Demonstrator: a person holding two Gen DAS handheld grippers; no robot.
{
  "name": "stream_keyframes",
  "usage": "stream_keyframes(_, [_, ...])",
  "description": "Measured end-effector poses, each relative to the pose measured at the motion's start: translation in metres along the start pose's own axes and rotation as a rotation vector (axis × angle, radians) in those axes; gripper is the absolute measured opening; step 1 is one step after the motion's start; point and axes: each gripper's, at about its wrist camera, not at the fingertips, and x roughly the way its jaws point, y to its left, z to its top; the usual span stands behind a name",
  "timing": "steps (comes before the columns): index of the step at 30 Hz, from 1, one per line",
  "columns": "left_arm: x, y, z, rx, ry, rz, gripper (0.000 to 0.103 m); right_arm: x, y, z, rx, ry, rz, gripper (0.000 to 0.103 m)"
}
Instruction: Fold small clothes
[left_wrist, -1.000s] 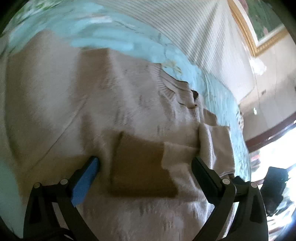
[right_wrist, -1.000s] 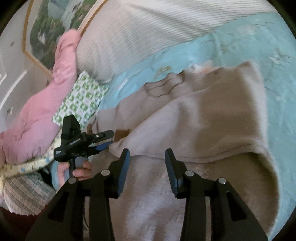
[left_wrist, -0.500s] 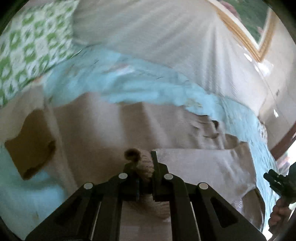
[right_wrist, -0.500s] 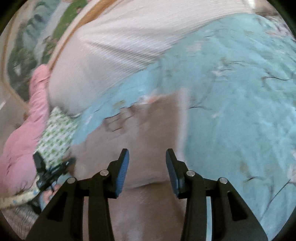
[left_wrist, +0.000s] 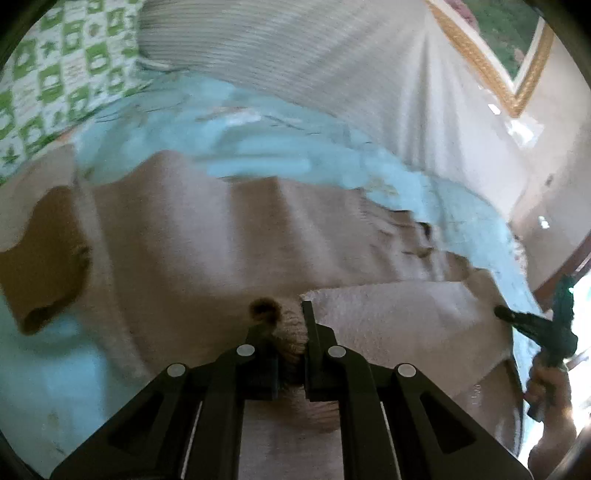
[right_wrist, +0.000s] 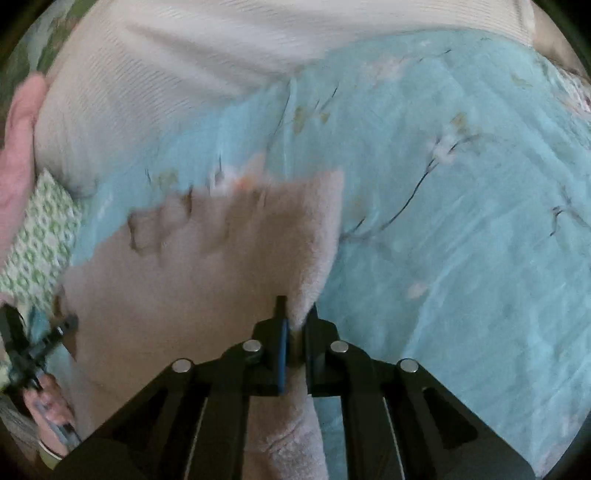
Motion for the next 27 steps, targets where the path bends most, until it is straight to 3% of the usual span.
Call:
stream_keyframes(4, [0.016,-0.012,-0.003,0.05,0.012,0.045,0.007,-0.002,-0.009,0.003,-0.027,-0.013,-0.061,0.007])
stream_keyframes(7, [0.025,0.001,-0.008,0.017,0.055,0.051,0.008,0.009,-0.005,-0.005,-0.039,0.011,-0.09,0.008])
stream_keyframes(9, [0.014,0.005,-0.008,0.016,0.043,0.049,0.019,0.004,-0.012,-0.005,0.003,-0.01,-0.087,0.015])
stream_keyframes(11, [0.001,0.007,-0.008,0.03,0.025,0.068,0.022,-0.004,-0.012,-0.007,0.027,-0.034,-0.113,0.021])
stream_keyframes(17, [-0.035,0.026,-0.015,0.004,-0.003,0.087,0.024,-0.041,0.01,-0.025,0.01,-0.105,0.004,0.031])
stream_keyframes(21, [-0.059,0.046,-0.019,-0.046,-0.015,0.101,0.036,-0.05,0.03,-0.045,-0.021,-0.097,0.077,0.035])
stream_keyframes(27, [-0.087,0.073,-0.022,-0.048,-0.066,0.231,0.049,-0.043,0.053,-0.072,-0.046,-0.035,0.127,0.037])
